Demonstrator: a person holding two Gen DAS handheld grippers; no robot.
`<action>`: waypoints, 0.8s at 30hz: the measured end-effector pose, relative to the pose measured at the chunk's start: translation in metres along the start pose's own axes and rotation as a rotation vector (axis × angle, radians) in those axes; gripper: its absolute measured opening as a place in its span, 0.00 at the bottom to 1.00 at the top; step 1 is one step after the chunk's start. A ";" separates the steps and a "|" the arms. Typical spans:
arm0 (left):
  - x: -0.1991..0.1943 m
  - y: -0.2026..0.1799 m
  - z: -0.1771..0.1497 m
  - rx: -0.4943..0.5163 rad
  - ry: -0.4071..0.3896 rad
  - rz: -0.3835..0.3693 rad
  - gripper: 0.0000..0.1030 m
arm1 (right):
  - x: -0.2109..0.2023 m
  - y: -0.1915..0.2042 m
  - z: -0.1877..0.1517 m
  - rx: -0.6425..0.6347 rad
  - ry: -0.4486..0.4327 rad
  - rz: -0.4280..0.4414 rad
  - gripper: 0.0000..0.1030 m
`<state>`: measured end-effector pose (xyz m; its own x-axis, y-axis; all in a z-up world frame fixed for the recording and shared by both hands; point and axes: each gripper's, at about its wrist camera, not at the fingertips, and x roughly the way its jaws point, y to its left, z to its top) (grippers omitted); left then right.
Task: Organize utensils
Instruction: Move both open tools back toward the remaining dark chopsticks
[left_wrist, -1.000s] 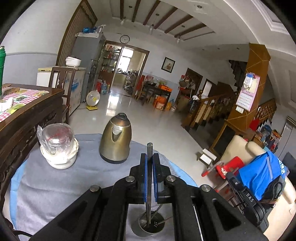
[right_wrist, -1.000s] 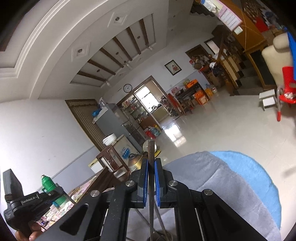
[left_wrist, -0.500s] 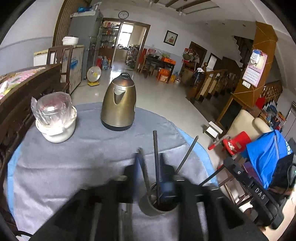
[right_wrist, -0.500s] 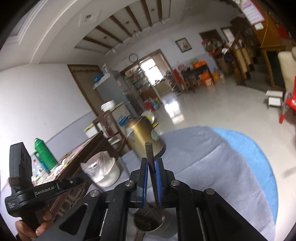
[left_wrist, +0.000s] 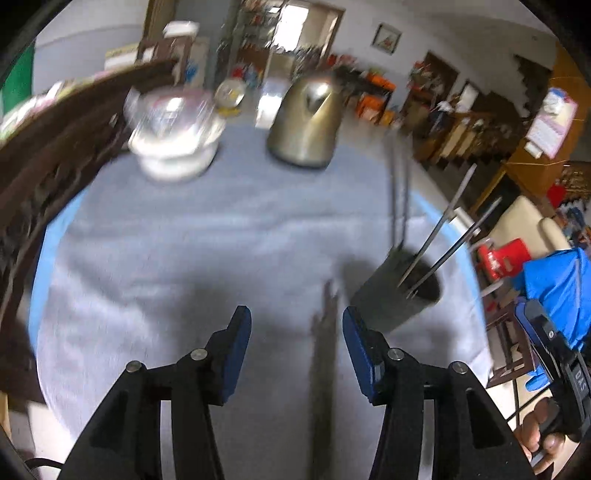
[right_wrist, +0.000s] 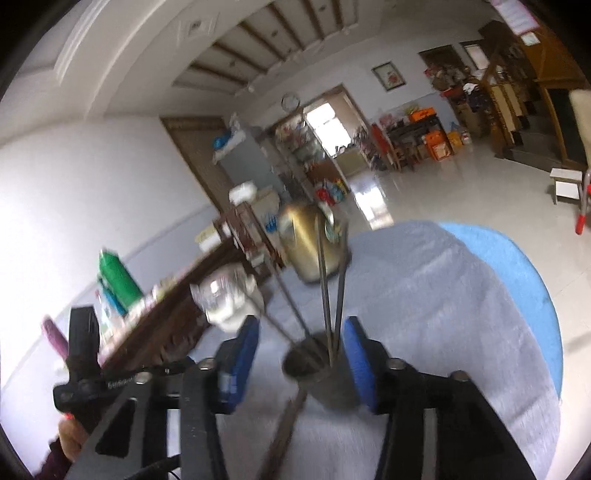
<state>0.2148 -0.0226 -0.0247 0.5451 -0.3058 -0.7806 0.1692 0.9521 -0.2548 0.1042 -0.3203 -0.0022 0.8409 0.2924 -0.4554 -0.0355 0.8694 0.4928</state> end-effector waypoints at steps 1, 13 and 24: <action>0.003 0.005 -0.010 -0.013 0.025 0.007 0.51 | 0.003 0.001 -0.008 -0.004 0.026 -0.001 0.38; 0.027 0.028 -0.100 -0.038 0.211 0.033 0.51 | 0.038 0.016 -0.089 0.002 0.269 0.003 0.38; 0.023 0.025 -0.122 -0.004 0.216 0.040 0.54 | 0.053 0.005 -0.112 0.043 0.303 -0.019 0.38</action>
<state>0.1318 -0.0068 -0.1189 0.3630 -0.2628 -0.8940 0.1473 0.9635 -0.2234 0.0882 -0.2558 -0.1070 0.6416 0.3873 -0.6621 0.0073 0.8600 0.5102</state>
